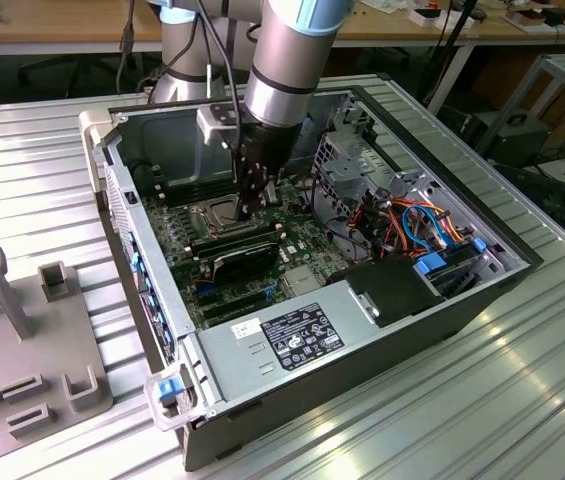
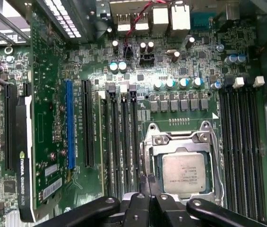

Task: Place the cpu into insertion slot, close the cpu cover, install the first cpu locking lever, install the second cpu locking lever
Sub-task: 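Install the second cpu locking lever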

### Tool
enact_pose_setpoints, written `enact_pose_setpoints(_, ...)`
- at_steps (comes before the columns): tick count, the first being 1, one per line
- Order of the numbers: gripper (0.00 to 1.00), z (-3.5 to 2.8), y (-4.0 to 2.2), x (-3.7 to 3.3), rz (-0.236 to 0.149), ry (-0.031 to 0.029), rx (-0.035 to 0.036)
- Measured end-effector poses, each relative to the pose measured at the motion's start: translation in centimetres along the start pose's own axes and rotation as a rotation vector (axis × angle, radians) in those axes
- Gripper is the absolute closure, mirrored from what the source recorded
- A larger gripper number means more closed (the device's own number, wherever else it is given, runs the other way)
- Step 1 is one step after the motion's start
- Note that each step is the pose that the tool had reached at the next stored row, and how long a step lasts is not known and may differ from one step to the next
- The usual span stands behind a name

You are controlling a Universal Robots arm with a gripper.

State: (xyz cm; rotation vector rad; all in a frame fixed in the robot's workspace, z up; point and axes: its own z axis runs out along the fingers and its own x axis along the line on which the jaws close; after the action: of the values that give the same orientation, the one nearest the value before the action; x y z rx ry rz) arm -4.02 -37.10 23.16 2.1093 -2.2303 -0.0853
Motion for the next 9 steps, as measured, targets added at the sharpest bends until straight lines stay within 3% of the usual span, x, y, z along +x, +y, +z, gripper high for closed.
enact_pose_setpoints(6,0.89,0.59,0.07,0.00,-0.001,-0.0039,-0.0003)
enact_pose_setpoints(9,0.89,0.98,0.12,0.01,-0.001,-0.0137,-0.0009)
